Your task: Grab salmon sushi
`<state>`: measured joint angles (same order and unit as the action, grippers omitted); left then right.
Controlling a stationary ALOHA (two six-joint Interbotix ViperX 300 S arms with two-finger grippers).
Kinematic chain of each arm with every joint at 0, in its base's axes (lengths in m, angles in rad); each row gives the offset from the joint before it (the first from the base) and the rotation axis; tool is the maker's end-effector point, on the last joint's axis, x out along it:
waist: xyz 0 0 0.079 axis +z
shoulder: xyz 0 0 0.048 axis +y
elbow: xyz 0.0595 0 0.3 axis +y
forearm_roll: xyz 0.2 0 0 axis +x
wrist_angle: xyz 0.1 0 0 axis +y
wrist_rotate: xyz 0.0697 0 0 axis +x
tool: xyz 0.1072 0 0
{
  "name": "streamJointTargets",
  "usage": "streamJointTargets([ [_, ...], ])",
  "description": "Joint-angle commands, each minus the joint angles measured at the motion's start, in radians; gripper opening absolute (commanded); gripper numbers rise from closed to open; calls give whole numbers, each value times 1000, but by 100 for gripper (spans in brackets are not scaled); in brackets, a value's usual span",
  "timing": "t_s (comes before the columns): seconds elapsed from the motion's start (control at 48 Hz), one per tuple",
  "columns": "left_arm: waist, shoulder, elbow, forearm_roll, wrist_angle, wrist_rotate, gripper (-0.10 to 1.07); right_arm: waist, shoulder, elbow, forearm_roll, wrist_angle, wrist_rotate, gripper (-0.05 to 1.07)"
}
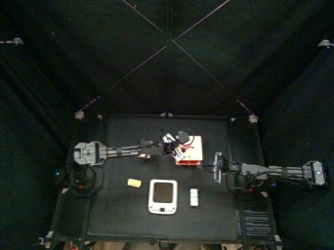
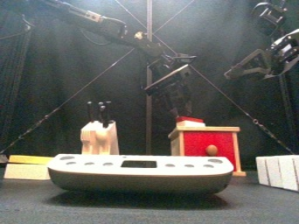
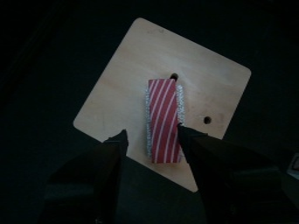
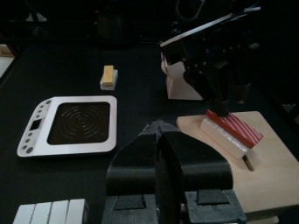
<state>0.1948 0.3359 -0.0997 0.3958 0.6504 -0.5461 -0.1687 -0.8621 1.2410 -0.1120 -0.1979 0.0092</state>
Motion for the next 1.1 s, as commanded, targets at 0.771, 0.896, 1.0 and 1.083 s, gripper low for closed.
streamJointTargets([
  [0.771, 5, 21, -17, -5, -20, 5, 81, -8, 6, -11, 2, -5, 0, 1],
  [0.896, 0, 20, -21, -3, -20, 5, 74, -8, 6, -11, 2, -5, 0, 1],
  [1.0, -2, 15, -23, -5, -20, 5, 68, -8, 6, -9, 2, -5, 0, 1],
  [1.083, -2, 12, -21, -5, -20, 3, 63, -8, 6, -11, 2, -5, 0, 1],
])
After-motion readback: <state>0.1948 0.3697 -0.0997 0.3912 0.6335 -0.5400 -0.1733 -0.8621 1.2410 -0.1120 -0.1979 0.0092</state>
